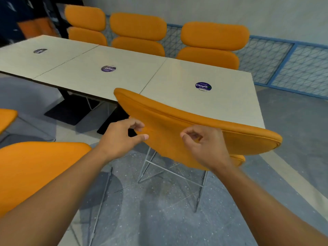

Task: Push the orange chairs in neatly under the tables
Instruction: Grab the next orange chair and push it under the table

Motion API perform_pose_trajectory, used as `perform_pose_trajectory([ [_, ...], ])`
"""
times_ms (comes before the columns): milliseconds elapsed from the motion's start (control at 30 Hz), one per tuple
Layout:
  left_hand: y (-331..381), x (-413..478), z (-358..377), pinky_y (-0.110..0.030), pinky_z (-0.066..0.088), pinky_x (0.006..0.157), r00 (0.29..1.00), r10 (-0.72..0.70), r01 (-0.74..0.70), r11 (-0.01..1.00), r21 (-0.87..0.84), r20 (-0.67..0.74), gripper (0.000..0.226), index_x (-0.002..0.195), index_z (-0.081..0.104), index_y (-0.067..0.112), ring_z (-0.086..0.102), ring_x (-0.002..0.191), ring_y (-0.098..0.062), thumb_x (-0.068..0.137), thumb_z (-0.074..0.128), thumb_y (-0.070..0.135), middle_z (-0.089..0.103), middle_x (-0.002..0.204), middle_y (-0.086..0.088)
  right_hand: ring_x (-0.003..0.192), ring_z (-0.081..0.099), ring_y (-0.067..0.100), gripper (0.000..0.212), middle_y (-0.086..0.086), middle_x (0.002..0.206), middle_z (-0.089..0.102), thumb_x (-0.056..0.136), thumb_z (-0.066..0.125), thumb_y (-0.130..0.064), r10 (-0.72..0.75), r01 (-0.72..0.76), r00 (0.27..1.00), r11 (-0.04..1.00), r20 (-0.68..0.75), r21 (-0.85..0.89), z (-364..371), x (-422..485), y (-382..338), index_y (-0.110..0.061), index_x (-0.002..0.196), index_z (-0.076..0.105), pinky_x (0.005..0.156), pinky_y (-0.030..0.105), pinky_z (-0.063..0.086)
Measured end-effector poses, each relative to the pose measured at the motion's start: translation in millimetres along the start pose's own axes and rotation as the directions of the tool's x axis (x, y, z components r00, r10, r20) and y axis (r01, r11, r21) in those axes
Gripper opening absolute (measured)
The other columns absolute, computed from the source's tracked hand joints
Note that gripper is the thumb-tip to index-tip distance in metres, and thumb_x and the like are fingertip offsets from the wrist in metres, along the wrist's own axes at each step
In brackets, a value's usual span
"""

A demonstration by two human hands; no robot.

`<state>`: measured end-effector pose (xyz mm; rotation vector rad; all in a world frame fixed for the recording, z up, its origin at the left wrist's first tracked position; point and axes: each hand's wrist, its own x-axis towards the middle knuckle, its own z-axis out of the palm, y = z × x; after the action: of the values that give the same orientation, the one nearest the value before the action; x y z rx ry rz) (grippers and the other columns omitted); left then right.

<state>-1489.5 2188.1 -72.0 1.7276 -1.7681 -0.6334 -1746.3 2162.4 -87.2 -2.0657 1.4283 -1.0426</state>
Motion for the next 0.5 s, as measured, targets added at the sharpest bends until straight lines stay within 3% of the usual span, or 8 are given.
perform_pose_trajectory([
  [67, -15.2, -25.9, -12.9, -0.014, 0.036, 0.083, 0.998, -0.056, 0.056, 0.998, -0.014, -0.016, 0.032, 0.110, 0.064, 0.027, 0.058, 0.103, -0.001, 0.082, 0.073, 0.039, 0.066, 0.103, 0.014, 0.074, 0.066, -0.001, 0.010, -0.019, 0.077, 0.072, 0.088, 0.071, -0.033, -0.007, 0.008, 0.995, 1.000, 0.101, -0.008, 23.2, -12.0, -8.1, -0.027, 0.084, 0.078, 0.065, 0.032, 0.057],
  [167, -39.4, -75.4, -34.4, -0.018, 0.040, 0.080, 0.992, -0.122, 0.121, 0.992, -0.045, -0.025, 0.028, 0.107, 0.063, 0.027, 0.059, 0.100, 0.000, 0.083, 0.072, 0.038, 0.065, 0.100, 0.014, 0.060, 0.059, -0.001, 0.009, -0.027, 0.059, 0.061, 0.088, 0.075, -0.029, -0.001, 0.005, 0.975, 1.000, 0.223, -0.016, 59.5, -35.2, -27.6, -0.028, 0.080, 0.076, 0.054, 0.024, 0.043],
  [267, -66.3, -129.4, -53.3, -0.015, 0.042, 0.076, 0.983, -0.180, 0.180, 0.983, -0.033, -0.025, 0.026, 0.106, 0.062, 0.026, 0.059, 0.096, -0.002, 0.085, 0.071, 0.037, 0.062, 0.100, 0.014, 0.058, 0.054, -0.006, 0.010, -0.031, 0.057, 0.057, 0.091, 0.072, -0.031, 0.039, -0.023, 0.918, 0.999, 0.394, -0.044, 93.8, -63.6, -54.8, -0.027, 0.083, 0.075, 0.053, 0.017, 0.035],
  [333, -88.2, -172.7, -69.7, -0.015, 0.043, 0.075, 0.974, -0.222, 0.221, 0.975, -0.028, -0.034, 0.027, 0.108, 0.061, 0.026, 0.059, 0.095, -0.004, 0.085, 0.070, 0.038, 0.062, 0.101, 0.013, 0.070, 0.058, -0.007, 0.011, -0.024, 0.070, 0.065, 0.092, 0.071, -0.039, 0.067, -0.043, 0.852, 0.997, 0.519, -0.058, 120.5, -87.2, -79.3, -0.028, 0.093, 0.074, 0.063, 0.020, 0.045],
  [400, -98.7, -190.4, -75.2, -0.015, 0.043, 0.073, 0.971, -0.238, 0.237, 0.971, -0.019, -0.031, 0.027, 0.106, 0.062, 0.025, 0.060, 0.094, -0.004, 0.084, 0.072, 0.038, 0.063, 0.100, 0.012, 0.094, 0.064, 0.002, 0.026, -0.015, 0.099, 0.070, 0.090, 0.070, -0.046, 0.141, -0.104, 0.792, 0.990, 0.595, -0.096, 131.1, -100.2, -85.6, -0.027, 0.107, 0.073, 0.081, 0.032, 0.054],
  [500, -125.4, -247.6, -103.1, -0.016, 0.045, 0.074, 0.957, -0.283, 0.282, 0.959, -0.027, -0.063, 0.026, 0.103, 0.064, 0.024, 0.061, 0.092, -0.007, 0.082, 0.074, 0.037, 0.065, 0.097, 0.010, 0.105, 0.062, 0.008, 0.037, -0.010, 0.111, 0.069, 0.090, 0.071, -0.045, 0.160, -0.117, 0.727, 0.987, 0.667, -0.109, 160.3, -138.0, -127.8, -0.024, 0.121, 0.070, 0.089, 0.028, 0.050],
])
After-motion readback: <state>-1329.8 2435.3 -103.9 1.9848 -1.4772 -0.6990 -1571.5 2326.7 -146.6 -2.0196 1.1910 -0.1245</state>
